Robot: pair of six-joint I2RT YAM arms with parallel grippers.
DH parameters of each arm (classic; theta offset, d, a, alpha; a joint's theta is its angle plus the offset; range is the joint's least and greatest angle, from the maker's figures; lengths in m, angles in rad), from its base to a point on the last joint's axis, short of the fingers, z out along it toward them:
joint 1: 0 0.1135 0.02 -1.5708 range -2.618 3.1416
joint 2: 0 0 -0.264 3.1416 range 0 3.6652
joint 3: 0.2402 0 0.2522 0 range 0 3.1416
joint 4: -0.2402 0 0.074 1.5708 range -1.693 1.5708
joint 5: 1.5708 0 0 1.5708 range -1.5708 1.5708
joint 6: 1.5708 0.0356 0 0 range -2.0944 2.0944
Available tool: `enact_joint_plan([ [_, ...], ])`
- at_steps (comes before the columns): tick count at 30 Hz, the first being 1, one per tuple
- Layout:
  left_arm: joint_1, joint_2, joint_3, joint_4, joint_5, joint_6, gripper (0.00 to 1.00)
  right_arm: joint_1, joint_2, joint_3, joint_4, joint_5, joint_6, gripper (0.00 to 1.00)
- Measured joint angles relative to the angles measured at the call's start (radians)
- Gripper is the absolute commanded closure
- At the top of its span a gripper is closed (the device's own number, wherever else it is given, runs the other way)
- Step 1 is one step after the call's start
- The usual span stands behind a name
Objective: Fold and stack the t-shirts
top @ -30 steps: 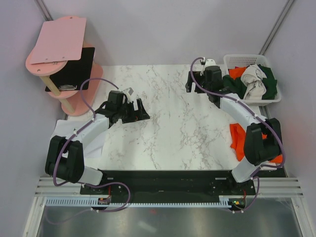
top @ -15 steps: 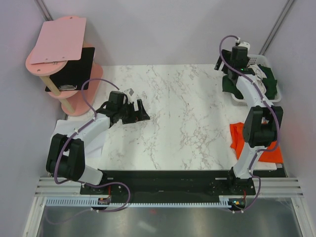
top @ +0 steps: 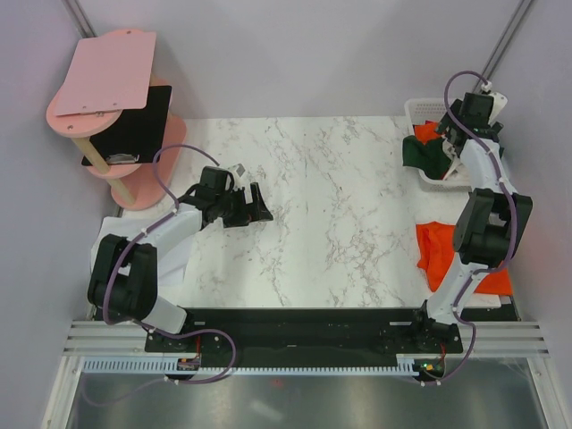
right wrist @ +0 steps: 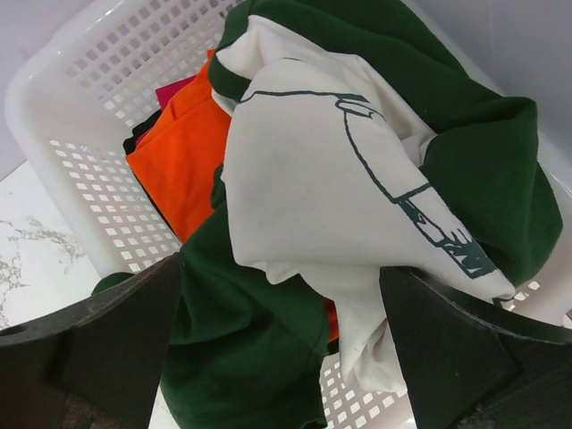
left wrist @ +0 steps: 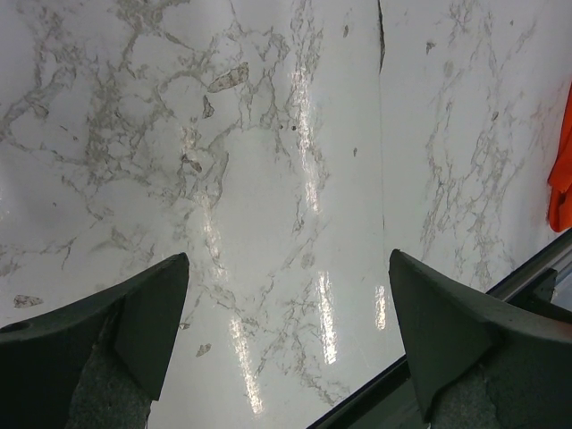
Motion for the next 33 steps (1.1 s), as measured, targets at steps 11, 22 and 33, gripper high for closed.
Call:
enact_joint_plan([
  [11, -0.008, 0.013, 0.0, 0.0, 0.003, 0.0, 0.01, -0.003, -0.005, -0.088, -0.01, 0.146, 0.023, 0.06],
  [22, -0.009, 0.014, 0.0, 0.0, 0.005, 0.0, 0.01, -0.004, 0.034, -0.108, 0.02, 0.163, 0.047, 1.0],
  [33, -0.013, 0.014, 0.0, 0.0, 0.005, 0.0, 0.01, 0.109, -0.176, -0.147, 0.09, 0.037, -0.023, 1.0],
])
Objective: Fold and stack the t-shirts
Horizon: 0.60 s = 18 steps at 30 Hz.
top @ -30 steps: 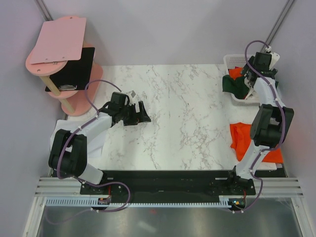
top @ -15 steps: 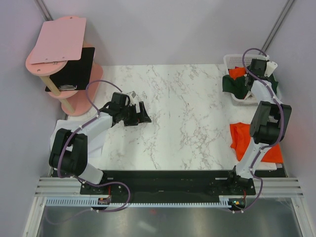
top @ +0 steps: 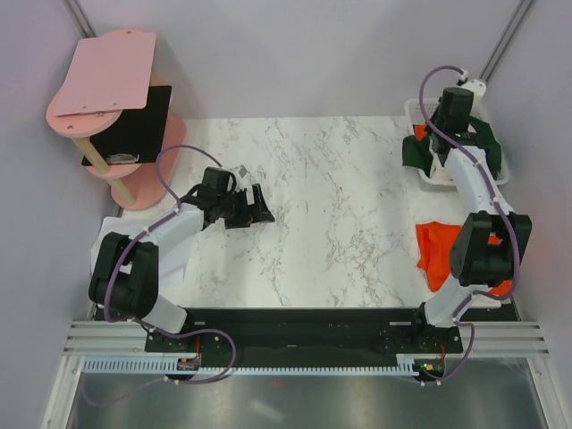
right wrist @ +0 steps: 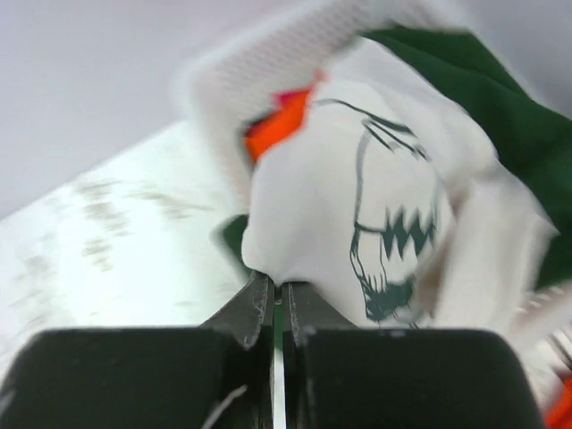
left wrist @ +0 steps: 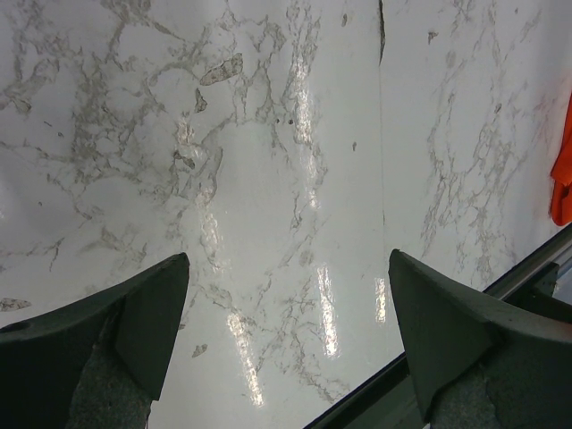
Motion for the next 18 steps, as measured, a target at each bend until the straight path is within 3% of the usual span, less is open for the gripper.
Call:
enact_joint_plan([
  [10, 0.0, -0.015, 0.0, -0.006, -0.014, 0.0, 0.01, 0.404, -0.084, 0.17, -0.013, -0.177, -0.119, 1.0],
  [18, 0.0, -0.193, 0.002, -0.051, -0.15, -0.001, 0.01, 0.748, -0.085, 0.174, -0.108, -0.217, -0.196, 1.0],
])
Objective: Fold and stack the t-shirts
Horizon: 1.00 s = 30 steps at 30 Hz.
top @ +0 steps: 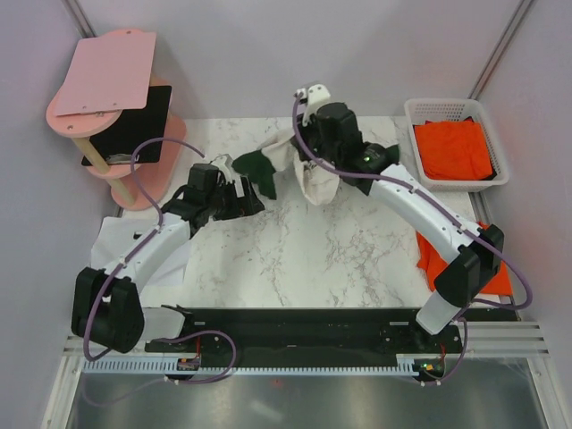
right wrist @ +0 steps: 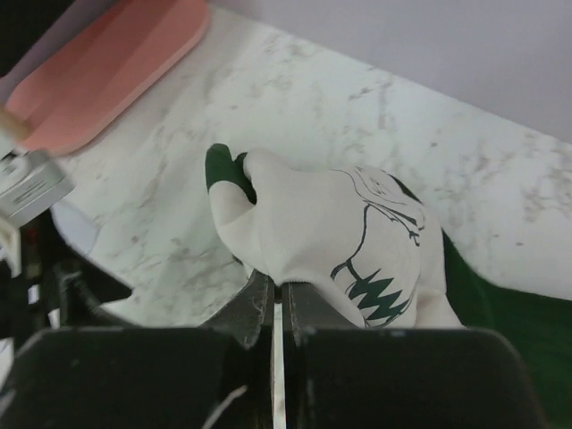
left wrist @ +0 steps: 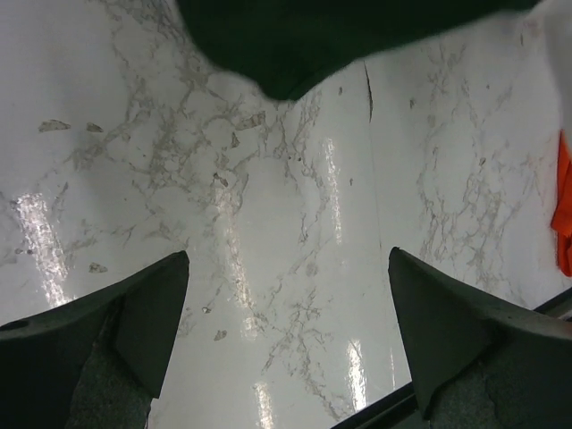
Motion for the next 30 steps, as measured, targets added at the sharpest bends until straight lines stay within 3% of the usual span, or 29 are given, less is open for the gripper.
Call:
enact_joint_plan([
  [6, 0.0, -0.09, 0.0, -0.041, -0.129, -0.003, 0.01, 0.175, -0.013, 0.0, -0.035, -0.023, 0.002, 1.0],
  [13, 0.0, -0.177, 0.0, -0.064, -0.197, -0.007, 0.01, 0.179, -0.043, -0.063, -0.01, 0.079, 0.011, 1.0],
  [16, 0.0, -0.183, -0.002, -0.064, -0.197, -0.007, 0.01, 0.136, -0.013, -0.135, -0.014, 0.164, 0.027, 0.77],
  [17, 0.0, -0.183, -0.002, -0.064, -0.197, -0.007, 0.01, 0.11, 0.01, -0.155, -0.021, 0.186, 0.042, 0.57],
  [19, 0.0, -0.183, -0.002, -0.065, -0.197, -0.007, 0.01, 0.044, 0.063, -0.187, -0.038, 0.209, 0.072, 0.43],
  [20, 0.0, -0.183, -0.002, -0.065, -0.196, -0.007, 0.01, 0.003, 0.092, -0.203, -0.045, 0.216, 0.084, 0.27],
  [23, 0.0, -0.183, -0.004, -0.065, -0.196, -0.007, 0.01, -0.101, 0.133, -0.264, -0.064, 0.229, 0.121, 0.02],
  [26, 0.0, -0.17, -0.011, -0.062, -0.195, -0.007, 0.04, -0.156, 0.114, -0.328, -0.074, 0.247, 0.136, 0.02],
  [30, 0.0, -0.089, -0.014, -0.061, -0.195, -0.008, 0.06, -0.137, 0.011, -0.385, -0.061, 0.24, 0.148, 0.02],
])
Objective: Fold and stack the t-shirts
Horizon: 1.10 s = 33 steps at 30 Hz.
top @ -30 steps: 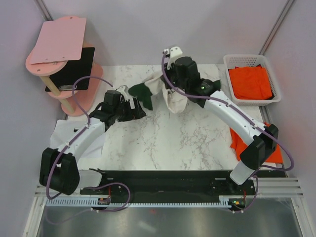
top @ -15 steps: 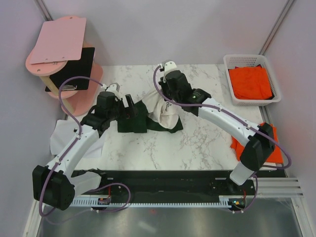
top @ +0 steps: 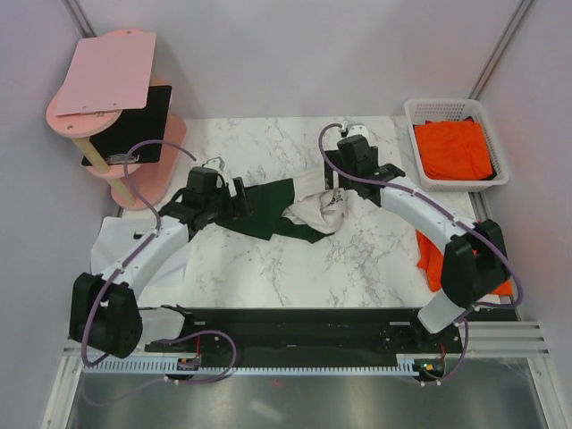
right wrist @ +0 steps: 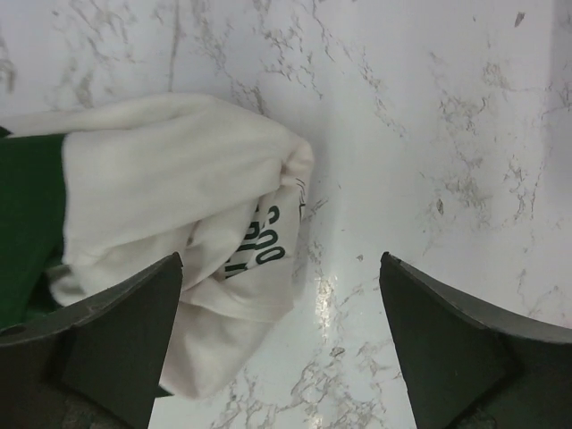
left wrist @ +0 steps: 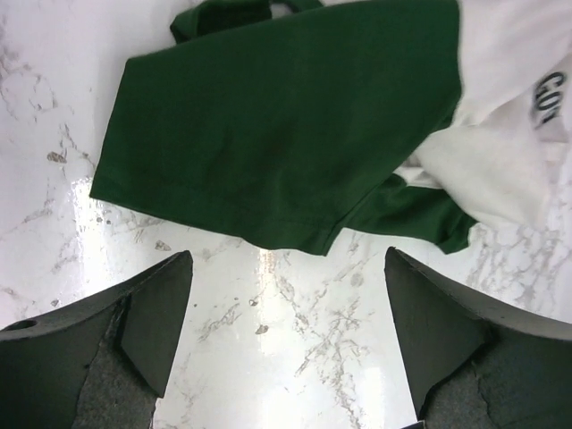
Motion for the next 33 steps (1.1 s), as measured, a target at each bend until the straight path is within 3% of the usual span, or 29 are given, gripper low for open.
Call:
enact_joint_plan([
  [7, 0.0, 0.153, -0.04, 0.026, -0.003, -0.031, 0.06, 0.015, -0.198, -0.07, 0.077, -0.038, 0.018, 0.02],
  [14, 0.011, 0.309, 0.004, 0.051, 0.003, -0.046, 0.1, 0.014, -0.22, -0.161, 0.085, -0.055, 0.022, 0.02],
  [17, 0.013, 0.4, 0.041, 0.052, 0.003, -0.047, 0.22, 0.014, -0.221, -0.188, 0.081, -0.058, 0.026, 0.02],
  [20, 0.014, 0.436, 0.069, 0.055, 0.003, -0.049, 0.55, 0.014, -0.225, -0.201, 0.08, -0.058, 0.029, 0.02],
  [21, 0.013, 0.449, 0.077, 0.058, 0.005, -0.051, 0.85, 0.014, -0.228, -0.205, 0.08, -0.058, 0.029, 0.02],
  [22, 0.013, 0.466, 0.084, 0.06, 0.006, -0.05, 0.97, 0.014, -0.232, -0.207, 0.08, -0.059, 0.029, 0.02],
  [33, 0.014, 0.411, 0.155, -0.035, -0.001, -0.053, 0.98, 0.013, -0.264, -0.235, 0.084, -0.093, 0.037, 0.02],
])
